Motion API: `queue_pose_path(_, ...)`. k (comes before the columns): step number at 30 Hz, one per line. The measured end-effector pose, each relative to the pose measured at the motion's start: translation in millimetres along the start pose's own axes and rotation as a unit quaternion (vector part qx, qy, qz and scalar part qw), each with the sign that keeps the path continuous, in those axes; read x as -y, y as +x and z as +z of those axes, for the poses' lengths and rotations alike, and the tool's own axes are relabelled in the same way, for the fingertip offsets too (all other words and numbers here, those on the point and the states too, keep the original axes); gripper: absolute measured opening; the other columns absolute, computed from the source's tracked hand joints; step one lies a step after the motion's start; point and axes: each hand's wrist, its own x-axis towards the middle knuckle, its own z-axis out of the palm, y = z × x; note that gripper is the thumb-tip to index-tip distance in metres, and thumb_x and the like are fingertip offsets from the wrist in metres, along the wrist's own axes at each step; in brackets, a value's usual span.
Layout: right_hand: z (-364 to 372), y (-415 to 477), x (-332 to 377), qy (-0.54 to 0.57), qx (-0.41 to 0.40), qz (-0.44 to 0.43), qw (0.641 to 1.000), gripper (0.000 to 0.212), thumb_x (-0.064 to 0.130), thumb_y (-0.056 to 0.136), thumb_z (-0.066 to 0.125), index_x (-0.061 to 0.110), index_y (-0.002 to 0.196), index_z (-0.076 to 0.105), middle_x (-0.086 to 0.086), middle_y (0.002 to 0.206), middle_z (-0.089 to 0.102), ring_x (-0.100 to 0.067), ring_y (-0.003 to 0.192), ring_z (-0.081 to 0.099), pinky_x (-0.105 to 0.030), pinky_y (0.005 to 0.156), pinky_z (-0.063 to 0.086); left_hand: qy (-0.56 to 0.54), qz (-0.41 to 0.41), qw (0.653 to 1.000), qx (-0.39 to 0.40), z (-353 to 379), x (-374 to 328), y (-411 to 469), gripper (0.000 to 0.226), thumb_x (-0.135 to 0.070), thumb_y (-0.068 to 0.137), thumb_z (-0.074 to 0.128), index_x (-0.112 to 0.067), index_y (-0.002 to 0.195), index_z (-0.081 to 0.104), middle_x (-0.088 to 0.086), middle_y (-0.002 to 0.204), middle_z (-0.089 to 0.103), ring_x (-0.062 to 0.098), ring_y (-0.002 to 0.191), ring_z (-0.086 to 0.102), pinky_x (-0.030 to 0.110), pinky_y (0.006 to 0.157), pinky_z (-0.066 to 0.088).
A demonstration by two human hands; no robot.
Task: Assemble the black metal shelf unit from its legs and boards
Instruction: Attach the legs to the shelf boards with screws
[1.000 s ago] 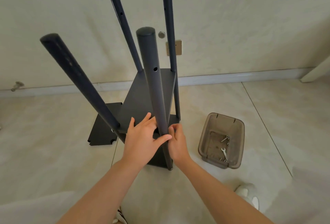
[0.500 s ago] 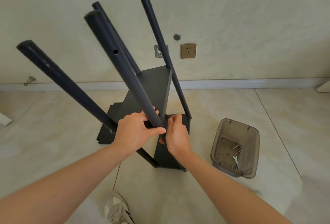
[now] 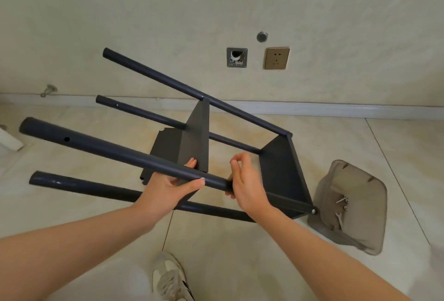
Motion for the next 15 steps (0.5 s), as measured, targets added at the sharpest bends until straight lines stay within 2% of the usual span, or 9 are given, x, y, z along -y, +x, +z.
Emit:
queue_pose_path(4, 10, 5, -7, 0.012, 0.009, 0.009, 1.000, 0.003, 0.032, 0.104, 0.034, 0.031, 0.107, 0.036, -0.002, 0.076, 0.062, -0.014, 0.062, 0.065, -0.016, 0.054, 0.053, -0.018, -0.012, 1.000, 0.003, 0, 21, 13, 0.060, -0.042, 0.083, 0.073, -0.059, 0.130, 0.038, -0.026, 0.094, 0.056, 0.000, 0.086, 0.056, 0.017, 0.069, 0.052)
queue_pose_path(6, 16, 8, -9, 0.008, 0.014, 0.010, 1.000, 0.005, 0.032, 0.104, 0.033, 0.030, 0.108, 0.037, -0.003, 0.078, 0.063, -0.015, 0.066, 0.065, -0.016, 0.056, 0.053, -0.044, -0.024, 0.999, -0.001, -1, 31, 20, 0.057, -0.040, 0.083, 0.075, -0.060, 0.125, 0.043, -0.028, 0.093, 0.059, 0.000, 0.087, 0.057, 0.022, 0.079, 0.051)
queue_pose_path(12, 31, 22, -17, -0.032, 0.048, -0.002, 0.998, 0.007, 0.032, 0.104, 0.033, 0.029, 0.108, 0.038, -0.006, 0.080, 0.064, -0.016, 0.068, 0.066, -0.021, 0.061, 0.057, -0.099, -0.065, 0.993, -0.002, 5, 67, 36, 0.049, -0.038, 0.080, 0.078, -0.056, 0.119, 0.054, -0.020, 0.103, 0.063, 0.008, 0.097, 0.060, 0.031, 0.091, 0.046)
queue_pose_path(15, 35, 32, -24, -0.057, 0.077, -0.008, 0.995, 0.006, 0.031, 0.104, 0.032, 0.029, 0.104, 0.038, -0.004, 0.076, 0.065, -0.012, 0.060, 0.065, -0.019, 0.057, 0.055, -0.172, -0.083, 0.981, 0.008, 13, 84, 41, 0.042, -0.037, 0.076, 0.081, -0.060, 0.106, 0.064, -0.023, 0.106, 0.068, 0.000, 0.101, 0.058, 0.025, 0.095, 0.038)
